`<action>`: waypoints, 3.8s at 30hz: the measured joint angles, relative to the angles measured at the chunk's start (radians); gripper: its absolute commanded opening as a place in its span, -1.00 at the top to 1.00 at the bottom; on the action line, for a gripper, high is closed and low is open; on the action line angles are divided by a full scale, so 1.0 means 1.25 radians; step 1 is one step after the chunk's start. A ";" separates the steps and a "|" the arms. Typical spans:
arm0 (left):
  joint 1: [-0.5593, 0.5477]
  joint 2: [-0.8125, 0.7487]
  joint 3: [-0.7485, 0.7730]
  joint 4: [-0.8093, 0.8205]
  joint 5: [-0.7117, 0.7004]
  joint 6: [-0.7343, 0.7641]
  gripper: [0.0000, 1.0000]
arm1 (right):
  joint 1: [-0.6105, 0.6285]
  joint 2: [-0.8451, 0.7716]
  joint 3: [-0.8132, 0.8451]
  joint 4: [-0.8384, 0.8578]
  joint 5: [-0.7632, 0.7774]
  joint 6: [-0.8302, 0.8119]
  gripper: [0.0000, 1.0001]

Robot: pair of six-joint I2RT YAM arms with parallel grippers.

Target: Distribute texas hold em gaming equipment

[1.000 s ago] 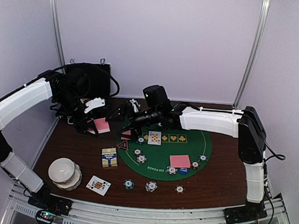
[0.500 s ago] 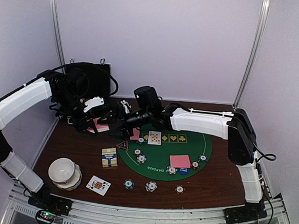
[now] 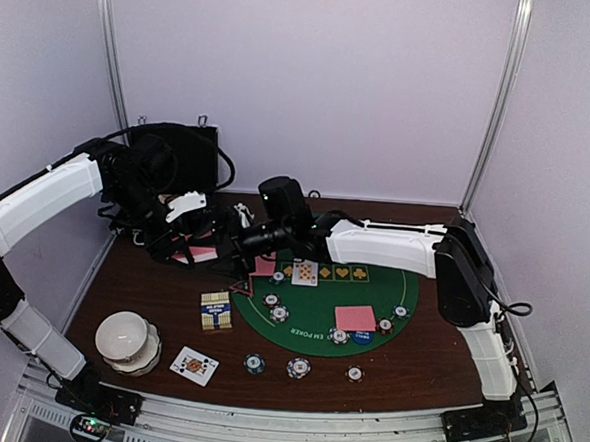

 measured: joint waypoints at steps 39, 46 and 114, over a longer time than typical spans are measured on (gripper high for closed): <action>-0.001 0.001 0.000 0.002 -0.006 0.001 1.00 | -0.060 -0.045 -0.031 -0.041 0.007 -0.054 0.15; -0.001 0.001 0.000 0.001 -0.006 0.002 1.00 | -0.066 -0.063 -0.040 -0.051 0.008 -0.056 0.44; -0.004 0.001 0.000 0.009 -0.021 0.008 1.00 | -0.058 -0.132 -0.086 -0.081 -0.032 -0.081 1.00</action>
